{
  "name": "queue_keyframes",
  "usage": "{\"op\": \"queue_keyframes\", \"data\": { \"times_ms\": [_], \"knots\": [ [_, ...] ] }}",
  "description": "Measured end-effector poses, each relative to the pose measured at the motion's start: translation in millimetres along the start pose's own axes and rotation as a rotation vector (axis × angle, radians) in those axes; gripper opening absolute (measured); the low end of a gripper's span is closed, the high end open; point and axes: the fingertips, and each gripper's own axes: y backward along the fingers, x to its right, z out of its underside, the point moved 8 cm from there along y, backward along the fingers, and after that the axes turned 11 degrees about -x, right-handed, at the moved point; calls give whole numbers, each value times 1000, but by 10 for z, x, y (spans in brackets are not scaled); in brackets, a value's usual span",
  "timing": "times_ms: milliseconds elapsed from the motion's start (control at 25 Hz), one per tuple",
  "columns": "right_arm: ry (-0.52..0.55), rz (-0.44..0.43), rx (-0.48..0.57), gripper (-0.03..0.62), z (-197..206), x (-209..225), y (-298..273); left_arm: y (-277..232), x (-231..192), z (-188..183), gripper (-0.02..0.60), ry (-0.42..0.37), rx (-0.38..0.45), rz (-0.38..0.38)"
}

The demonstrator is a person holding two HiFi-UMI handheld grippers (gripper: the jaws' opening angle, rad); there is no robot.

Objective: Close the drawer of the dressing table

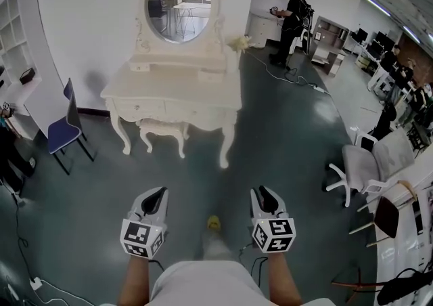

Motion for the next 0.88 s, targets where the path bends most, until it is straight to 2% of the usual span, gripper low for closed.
{"op": "queue_keyframes", "data": {
  "times_ms": [480,880],
  "knots": [
    [-17,-16,-46,83,-255,279,-991,-751,-527,-89,-2,17,-51,-18],
    [-21,-43,-78,83,-650,721,-2114,-1850,-1063,-292,-2,44,-93,-23]
  ]
}}
